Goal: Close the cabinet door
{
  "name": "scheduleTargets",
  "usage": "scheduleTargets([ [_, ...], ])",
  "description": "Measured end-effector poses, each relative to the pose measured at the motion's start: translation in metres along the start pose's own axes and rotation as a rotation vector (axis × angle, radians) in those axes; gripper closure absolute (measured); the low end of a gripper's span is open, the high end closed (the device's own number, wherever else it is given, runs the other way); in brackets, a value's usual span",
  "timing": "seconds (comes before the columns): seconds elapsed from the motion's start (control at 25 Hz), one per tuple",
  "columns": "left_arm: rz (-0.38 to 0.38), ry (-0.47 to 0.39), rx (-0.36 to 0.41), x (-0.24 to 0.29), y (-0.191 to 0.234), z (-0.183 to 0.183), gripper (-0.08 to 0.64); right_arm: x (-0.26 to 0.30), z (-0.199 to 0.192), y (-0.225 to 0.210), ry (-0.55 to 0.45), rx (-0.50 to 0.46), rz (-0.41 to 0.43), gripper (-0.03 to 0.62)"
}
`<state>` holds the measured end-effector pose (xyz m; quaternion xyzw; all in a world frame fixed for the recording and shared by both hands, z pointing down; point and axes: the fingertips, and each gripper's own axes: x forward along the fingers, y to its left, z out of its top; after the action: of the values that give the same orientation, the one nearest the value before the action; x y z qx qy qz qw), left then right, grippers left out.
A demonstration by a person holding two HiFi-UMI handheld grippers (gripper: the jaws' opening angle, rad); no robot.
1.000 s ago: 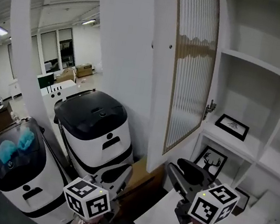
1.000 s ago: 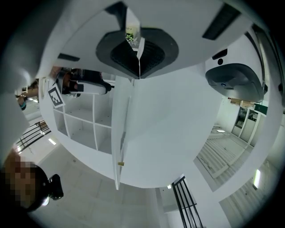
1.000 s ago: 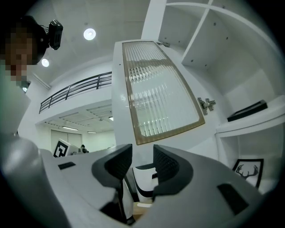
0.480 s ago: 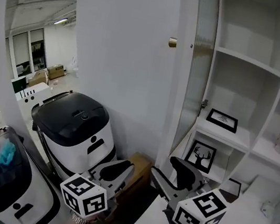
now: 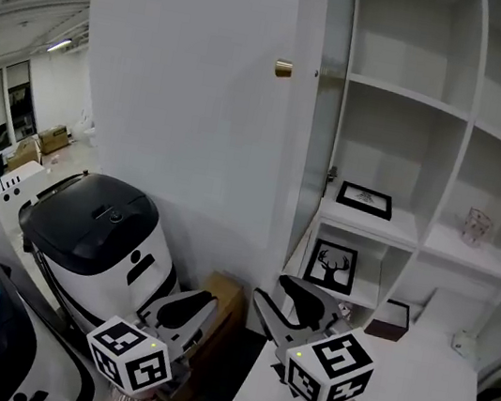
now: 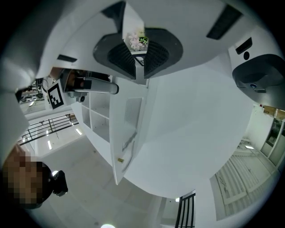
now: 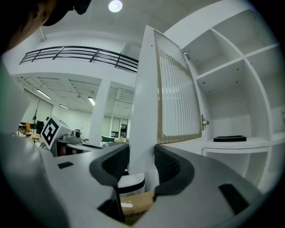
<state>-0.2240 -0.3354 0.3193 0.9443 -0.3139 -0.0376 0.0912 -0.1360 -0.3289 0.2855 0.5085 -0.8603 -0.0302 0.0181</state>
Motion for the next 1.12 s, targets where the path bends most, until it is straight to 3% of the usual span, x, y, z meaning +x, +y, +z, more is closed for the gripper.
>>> scheduleTargets([
  [0.6, -0.093, 0.019, -0.005, 0.024, -0.014, -0.009, 0.554, -0.024, 0.0, -0.009, -0.011, 0.021, 0.003, 0.447],
  [1.12, -0.214, 0.045, -0.011, 0.054, -0.055, -0.02, 0.554, -0.073, -0.002, -0.04, -0.02, 0.031, -0.099, 0.496],
])
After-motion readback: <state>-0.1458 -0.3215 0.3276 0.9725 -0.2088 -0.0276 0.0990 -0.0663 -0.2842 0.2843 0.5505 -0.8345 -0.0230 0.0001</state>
